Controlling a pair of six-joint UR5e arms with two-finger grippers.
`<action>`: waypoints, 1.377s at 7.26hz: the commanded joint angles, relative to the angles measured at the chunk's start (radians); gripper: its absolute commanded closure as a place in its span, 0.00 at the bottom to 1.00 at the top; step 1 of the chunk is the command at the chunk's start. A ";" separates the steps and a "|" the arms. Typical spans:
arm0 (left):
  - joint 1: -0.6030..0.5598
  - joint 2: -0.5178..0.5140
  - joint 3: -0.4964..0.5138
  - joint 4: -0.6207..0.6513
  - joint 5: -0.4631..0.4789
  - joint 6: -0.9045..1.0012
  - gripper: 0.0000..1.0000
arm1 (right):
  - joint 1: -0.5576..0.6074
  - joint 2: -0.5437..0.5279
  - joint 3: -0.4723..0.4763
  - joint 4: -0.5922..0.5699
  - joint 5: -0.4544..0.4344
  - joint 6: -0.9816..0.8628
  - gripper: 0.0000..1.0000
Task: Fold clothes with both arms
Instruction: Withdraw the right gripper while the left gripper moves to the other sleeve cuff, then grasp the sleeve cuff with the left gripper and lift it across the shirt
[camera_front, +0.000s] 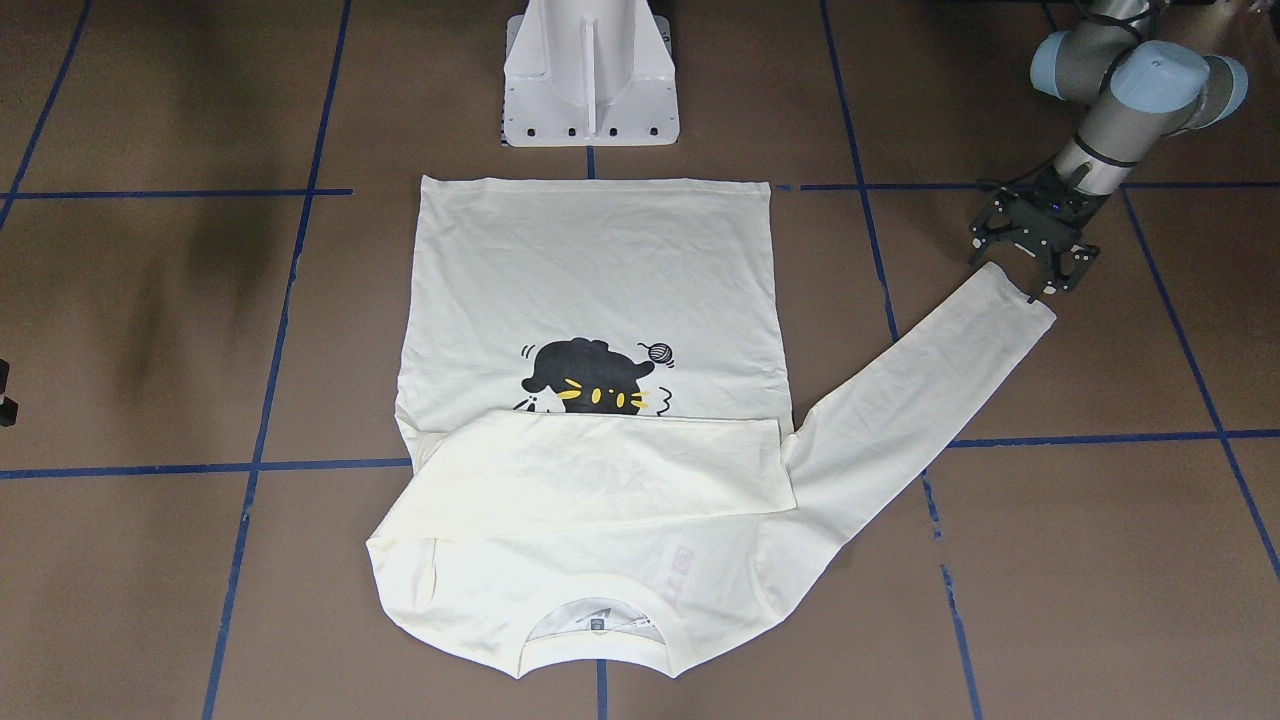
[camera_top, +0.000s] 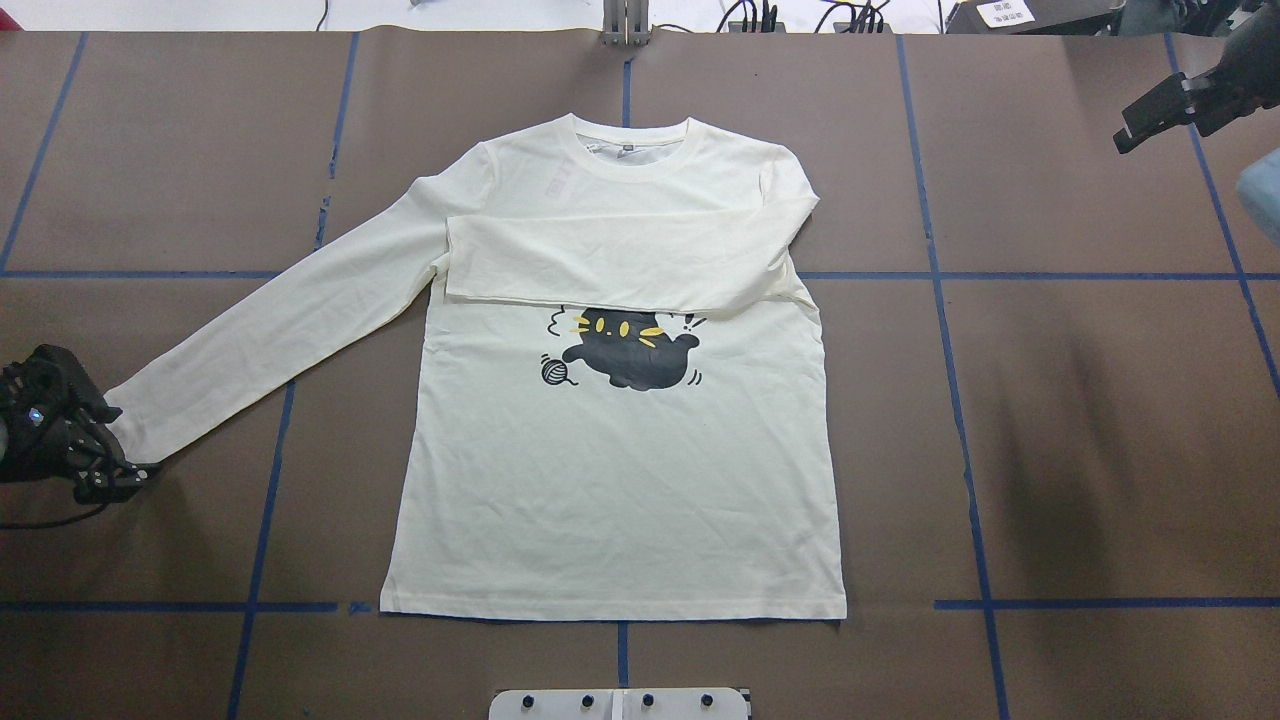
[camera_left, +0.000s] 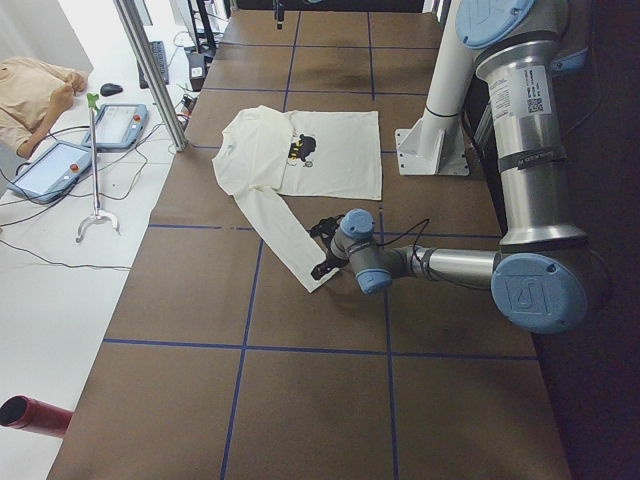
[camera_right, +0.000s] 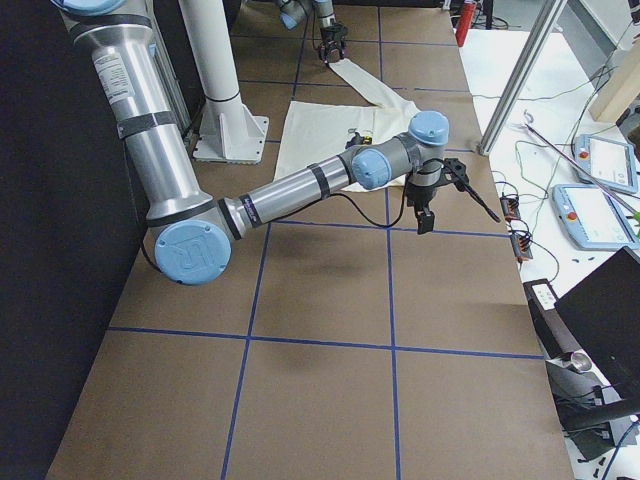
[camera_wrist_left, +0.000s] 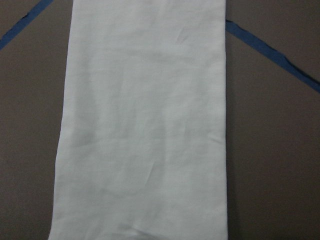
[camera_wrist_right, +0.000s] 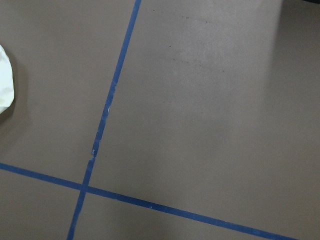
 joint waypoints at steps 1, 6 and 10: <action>-0.001 0.003 -0.014 0.003 0.007 0.001 1.00 | 0.000 -0.002 0.006 0.000 0.000 0.001 0.00; -0.111 -0.090 -0.036 0.048 0.002 -0.006 1.00 | 0.000 -0.014 0.018 0.000 0.002 0.027 0.00; -0.243 -0.581 -0.027 0.583 0.005 -0.015 1.00 | 0.000 -0.020 0.023 0.002 0.000 0.028 0.00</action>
